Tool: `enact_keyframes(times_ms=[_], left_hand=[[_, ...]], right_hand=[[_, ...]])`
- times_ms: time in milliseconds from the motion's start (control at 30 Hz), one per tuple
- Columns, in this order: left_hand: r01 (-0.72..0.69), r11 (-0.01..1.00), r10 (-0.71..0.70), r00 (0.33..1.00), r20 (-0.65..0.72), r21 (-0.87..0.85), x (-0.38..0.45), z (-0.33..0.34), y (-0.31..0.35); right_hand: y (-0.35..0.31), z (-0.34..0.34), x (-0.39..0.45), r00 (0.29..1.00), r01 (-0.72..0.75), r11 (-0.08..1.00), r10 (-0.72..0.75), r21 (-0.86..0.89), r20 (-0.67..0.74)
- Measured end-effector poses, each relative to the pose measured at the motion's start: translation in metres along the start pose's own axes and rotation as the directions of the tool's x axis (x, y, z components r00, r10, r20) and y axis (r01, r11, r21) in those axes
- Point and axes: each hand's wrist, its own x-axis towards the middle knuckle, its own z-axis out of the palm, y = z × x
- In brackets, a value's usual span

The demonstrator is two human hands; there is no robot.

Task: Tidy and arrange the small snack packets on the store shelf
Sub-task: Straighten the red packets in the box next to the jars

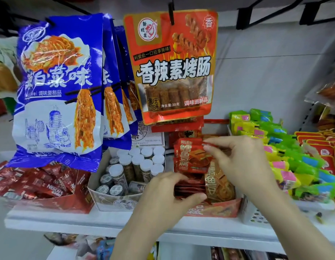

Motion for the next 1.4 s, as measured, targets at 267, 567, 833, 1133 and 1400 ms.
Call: enact_keyframes(times_ms=[267, 567, 833, 1133, 1400], left_hand=[[-0.05, 0.999, 0.05, 0.999, 0.015, -0.019, -0.001, 0.004, -0.014], [-0.102, 0.995, 0.102, 0.993, 0.054, -0.005, 0.001, 0.003, -0.016], [-0.072, 0.997, 0.075, 0.991, 0.106, -0.032, -0.005, 0.001, -0.023], [-0.032, 0.994, 0.042, 0.995, 0.09, -0.108, -0.01, -0.003, -0.026], [0.04, 0.949, -0.042, 0.999, 0.001, -0.314, -0.005, -0.006, -0.028]], right_hand=[[0.009, 0.032, -0.012, 0.932, 0.033, 0.977, 0.046, -0.211, 0.36], [0.008, 0.016, -0.002, 0.811, -0.001, 0.995, 0.06, -0.101, 0.581], [0.015, 0.04, -0.001, 0.956, 0.033, 0.945, 0.066, -0.325, 0.287], [0.018, 0.051, -0.008, 0.964, 0.036, 0.954, 0.045, -0.298, 0.261], [-0.02, -0.029, 0.027, 0.996, -0.068, 0.99, 0.075, 0.12, -0.053]])
